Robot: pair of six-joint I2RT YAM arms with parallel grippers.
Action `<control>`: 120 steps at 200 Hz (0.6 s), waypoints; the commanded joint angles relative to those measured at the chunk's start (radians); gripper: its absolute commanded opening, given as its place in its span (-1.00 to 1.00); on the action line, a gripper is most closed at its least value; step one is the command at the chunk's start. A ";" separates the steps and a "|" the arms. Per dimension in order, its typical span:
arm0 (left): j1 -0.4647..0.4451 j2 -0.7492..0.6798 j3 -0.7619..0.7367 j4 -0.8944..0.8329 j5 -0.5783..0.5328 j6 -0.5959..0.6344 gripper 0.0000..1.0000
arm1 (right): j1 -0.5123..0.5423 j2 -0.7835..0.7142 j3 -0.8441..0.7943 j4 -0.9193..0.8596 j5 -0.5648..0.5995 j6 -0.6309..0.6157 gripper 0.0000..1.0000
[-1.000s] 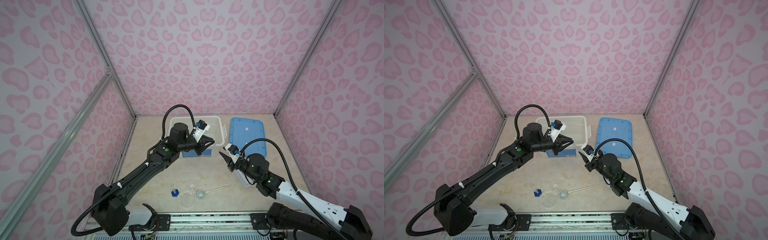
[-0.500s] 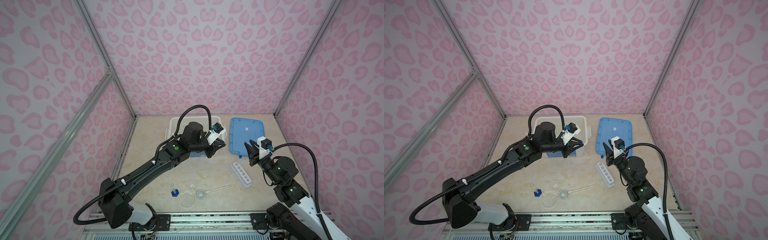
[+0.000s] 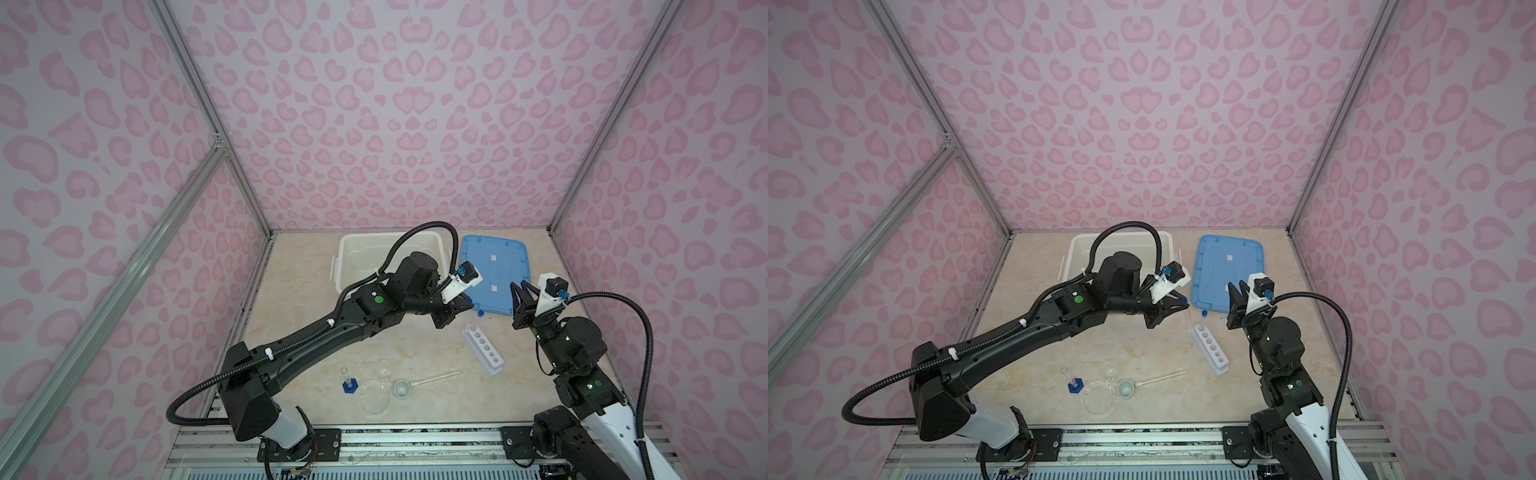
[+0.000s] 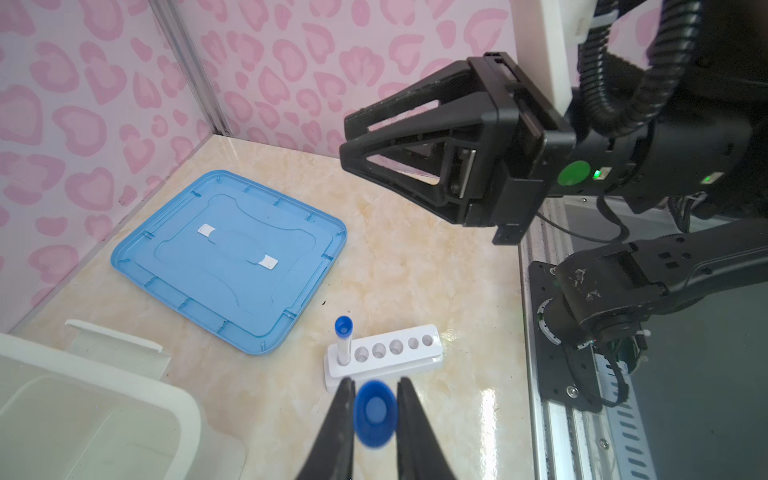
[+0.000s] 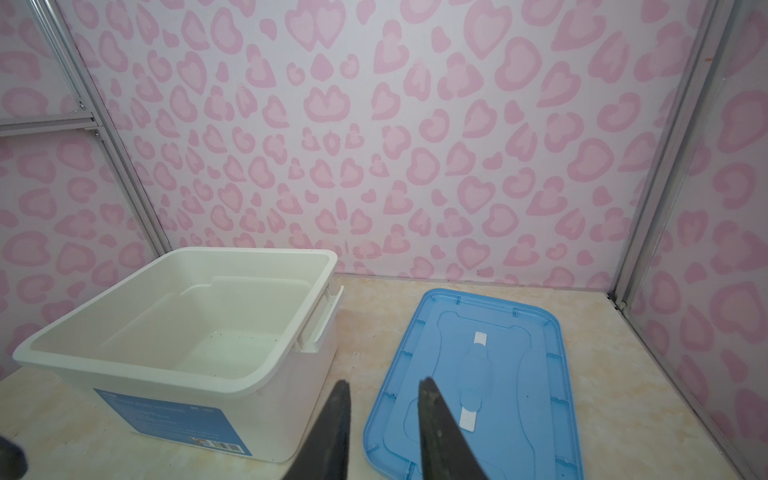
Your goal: Organize the chemistry lab equipment
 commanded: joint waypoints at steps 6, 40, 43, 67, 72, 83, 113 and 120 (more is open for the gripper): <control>-0.021 0.032 0.021 0.025 -0.035 0.037 -0.77 | 0.000 -0.007 -0.010 0.010 0.001 0.009 -0.42; -0.051 0.078 0.040 0.043 -0.066 0.059 -0.76 | 0.000 -0.001 -0.013 0.019 -0.011 0.008 -0.42; -0.054 0.081 0.040 0.046 -0.068 0.060 -0.76 | 0.000 -0.001 -0.014 0.020 -0.011 0.009 -0.42; -0.073 0.109 0.043 0.072 -0.090 0.071 -0.76 | 0.000 -0.001 -0.023 0.032 -0.012 0.013 -0.42; -0.073 0.115 0.048 0.074 -0.087 0.071 -0.76 | 0.000 0.000 -0.024 0.032 -0.011 0.013 -0.42; -0.077 0.126 0.053 0.084 -0.080 0.068 -0.76 | 0.000 -0.003 -0.024 0.030 -0.010 0.014 -0.43; -0.083 0.149 0.052 0.115 -0.083 0.068 -0.75 | 0.000 -0.019 -0.031 0.036 -0.011 0.016 -0.43; -0.084 0.156 0.054 0.120 -0.085 0.068 -0.75 | 0.000 -0.020 -0.032 0.037 -0.012 0.016 -0.43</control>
